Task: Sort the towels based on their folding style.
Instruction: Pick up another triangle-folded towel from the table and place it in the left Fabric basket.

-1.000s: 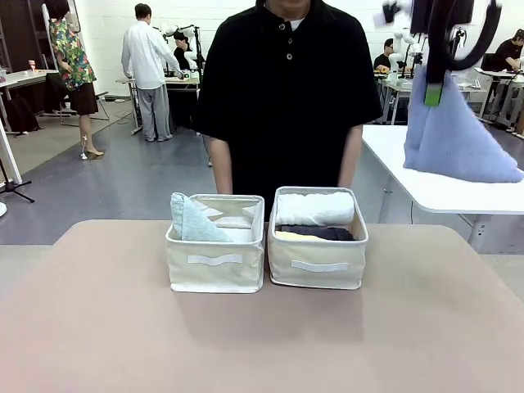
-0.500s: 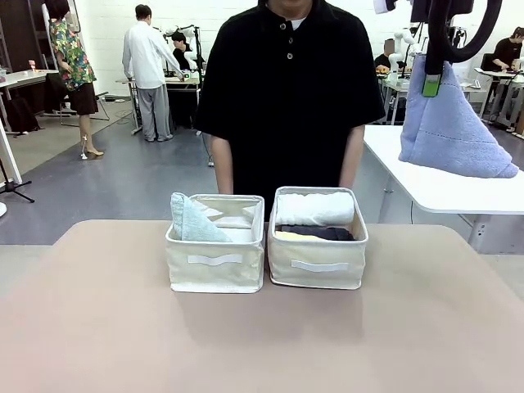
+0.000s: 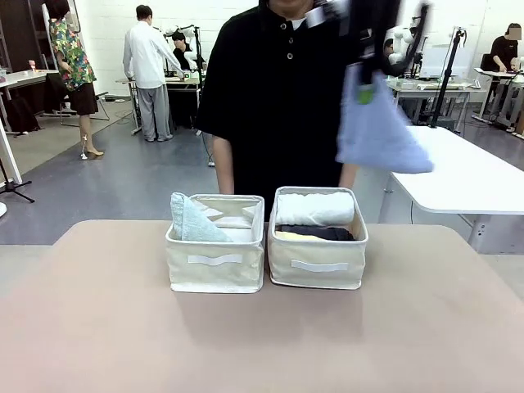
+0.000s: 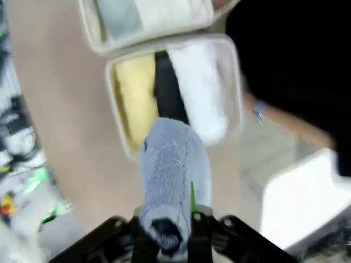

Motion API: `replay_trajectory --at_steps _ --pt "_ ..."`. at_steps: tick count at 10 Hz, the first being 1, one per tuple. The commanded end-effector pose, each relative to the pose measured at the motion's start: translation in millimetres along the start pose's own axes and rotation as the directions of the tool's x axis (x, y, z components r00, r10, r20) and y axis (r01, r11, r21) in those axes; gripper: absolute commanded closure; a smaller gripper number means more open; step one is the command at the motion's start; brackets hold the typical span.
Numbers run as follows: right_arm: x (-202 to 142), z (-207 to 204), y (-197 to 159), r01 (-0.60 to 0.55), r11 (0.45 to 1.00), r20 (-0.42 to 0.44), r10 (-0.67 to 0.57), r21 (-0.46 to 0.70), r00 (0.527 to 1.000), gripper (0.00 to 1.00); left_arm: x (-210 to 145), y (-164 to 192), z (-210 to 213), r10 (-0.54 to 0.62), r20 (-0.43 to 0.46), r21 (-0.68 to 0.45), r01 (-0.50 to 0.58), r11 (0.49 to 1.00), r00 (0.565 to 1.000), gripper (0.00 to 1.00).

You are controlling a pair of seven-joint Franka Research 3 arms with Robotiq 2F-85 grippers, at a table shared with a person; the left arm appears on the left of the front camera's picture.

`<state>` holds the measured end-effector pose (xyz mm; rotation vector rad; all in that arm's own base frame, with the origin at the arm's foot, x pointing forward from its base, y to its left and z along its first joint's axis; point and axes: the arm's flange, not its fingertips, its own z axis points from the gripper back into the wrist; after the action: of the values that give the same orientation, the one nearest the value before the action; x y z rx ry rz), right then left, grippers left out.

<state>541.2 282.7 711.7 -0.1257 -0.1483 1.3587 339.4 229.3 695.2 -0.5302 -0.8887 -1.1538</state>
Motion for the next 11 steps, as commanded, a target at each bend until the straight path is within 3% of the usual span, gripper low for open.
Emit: replay_trajectory --at_steps 1,3,5,11 --pt "94 -22 -36 -0.113 0.993 0.108 0.108 0.035 0.988 0.82 1 -2 1 -0.008 0.014 0.004 0.008 1.000 1.000 0.00" --pt "168 -38 -26 -0.172 0.984 0.172 0.163 0.037 0.972 0.82 1 -2 1 -0.008 0.014 0.004 0.008 1.000 1.000 0.00" --pt "212 -41 -19 -0.187 0.981 0.233 0.169 0.058 0.958 0.82 1 -2 1 -0.008 0.014 0.004 0.008 1.000 1.000 0.00" --pt "261 -51 -9 -0.211 0.976 0.234 0.193 0.053 0.953 0.82 1 -2 1 -0.008 0.014 0.004 0.008 1.000 1.000 0.00"
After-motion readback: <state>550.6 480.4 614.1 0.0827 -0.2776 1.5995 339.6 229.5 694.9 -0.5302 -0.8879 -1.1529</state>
